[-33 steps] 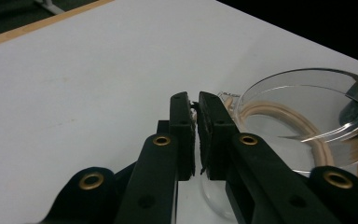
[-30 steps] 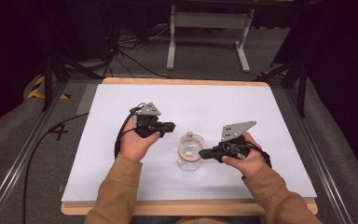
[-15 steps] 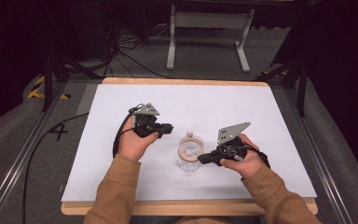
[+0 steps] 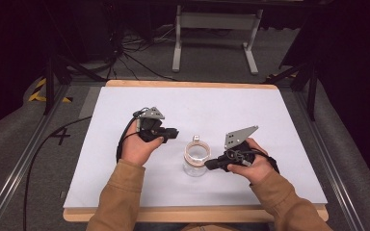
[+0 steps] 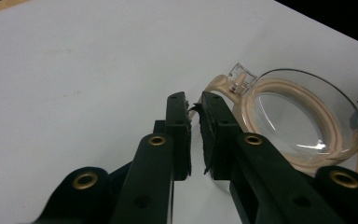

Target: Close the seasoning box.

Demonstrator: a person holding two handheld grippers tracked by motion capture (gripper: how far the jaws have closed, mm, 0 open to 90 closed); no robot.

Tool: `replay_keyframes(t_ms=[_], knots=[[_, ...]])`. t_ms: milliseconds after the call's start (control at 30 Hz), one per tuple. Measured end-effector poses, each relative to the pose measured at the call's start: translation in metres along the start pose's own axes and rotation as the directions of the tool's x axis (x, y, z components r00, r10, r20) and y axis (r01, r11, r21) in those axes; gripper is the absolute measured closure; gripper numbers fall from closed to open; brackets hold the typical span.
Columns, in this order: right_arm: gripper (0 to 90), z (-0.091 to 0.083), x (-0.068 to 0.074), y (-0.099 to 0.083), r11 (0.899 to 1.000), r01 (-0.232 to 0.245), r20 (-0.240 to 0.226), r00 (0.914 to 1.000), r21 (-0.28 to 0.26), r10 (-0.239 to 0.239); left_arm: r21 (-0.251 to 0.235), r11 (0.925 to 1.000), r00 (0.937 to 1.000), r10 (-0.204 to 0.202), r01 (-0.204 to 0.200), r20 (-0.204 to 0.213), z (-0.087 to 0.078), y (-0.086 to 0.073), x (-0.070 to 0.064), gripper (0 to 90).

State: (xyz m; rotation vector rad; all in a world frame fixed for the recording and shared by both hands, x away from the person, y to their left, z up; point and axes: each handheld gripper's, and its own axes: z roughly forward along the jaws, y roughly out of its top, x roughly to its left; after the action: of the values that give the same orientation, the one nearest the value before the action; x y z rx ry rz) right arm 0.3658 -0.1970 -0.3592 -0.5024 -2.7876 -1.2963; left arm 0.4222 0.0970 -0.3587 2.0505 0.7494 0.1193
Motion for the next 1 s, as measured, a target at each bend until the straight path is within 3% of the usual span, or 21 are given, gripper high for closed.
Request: replay_keyframes(t_ms=[267, 300, 600, 800, 833, 900, 933, 1000], knots=[[84.8, -0.020, -0.007, 0.002, 0.998, -0.013, 0.042, 0.9990, -0.061, 0.015, 0.011, 0.9999, 0.9999, 0.001, -0.001, -0.014, -0.006, -0.004, 0.000, 75.4], [83.8, -0.024, -0.009, 0.002, 0.997, -0.013, 0.051, 0.9985, -0.073, 0.017, 0.015, 0.9998, 0.9997, -0.014, 0.014, -0.022, -0.008, -0.006, -0.001, 74.8], [76.7, -0.055, -0.029, 0.003, 0.990, -0.038, 0.140, 0.9886, -0.136, 0.057, 0.014, 0.9990, 0.9977, -0.040, 0.041, -0.054, -0.022, -0.016, 0.004, 71.2], [75.6, -0.071, -0.045, -0.003, 0.986, -0.069, 0.200, 0.9748, -0.153, 0.100, 0.005, 0.9981, 0.9955, -0.062, 0.062, -0.071, -0.027, -0.021, 0.005, 69.1], [74.8, -0.075, -0.053, -0.006, 0.984, -0.090, 0.221, 0.9673, -0.156, 0.124, 0.018, 0.9977, 0.9948, -0.064, 0.066, -0.078, -0.028, -0.024, 0.006, 68.8], [74.2, -0.077, -0.057, -0.008, 0.983, -0.098, 0.230, 0.9641, -0.158, 0.133, 0.013, 0.9974, 0.9938, -0.069, 0.070, -0.088, -0.028, -0.025, 0.007, 68.7], [72.2, -0.081, -0.065, -0.013, 0.980, -0.113, 0.254, 0.9552, -0.161, 0.152, 0.016, 0.9974, 0.9933, -0.069, 0.071, -0.092, -0.030, -0.027, 0.009, 68.1], [70.7, -0.083, -0.072, -0.018, 0.979, -0.134, 0.271, 0.9470, -0.156, 0.173, 0.021, 0.9965, 0.9919, -0.079, 0.081, -0.100, -0.032, -0.028, 0.010, 67.6]])
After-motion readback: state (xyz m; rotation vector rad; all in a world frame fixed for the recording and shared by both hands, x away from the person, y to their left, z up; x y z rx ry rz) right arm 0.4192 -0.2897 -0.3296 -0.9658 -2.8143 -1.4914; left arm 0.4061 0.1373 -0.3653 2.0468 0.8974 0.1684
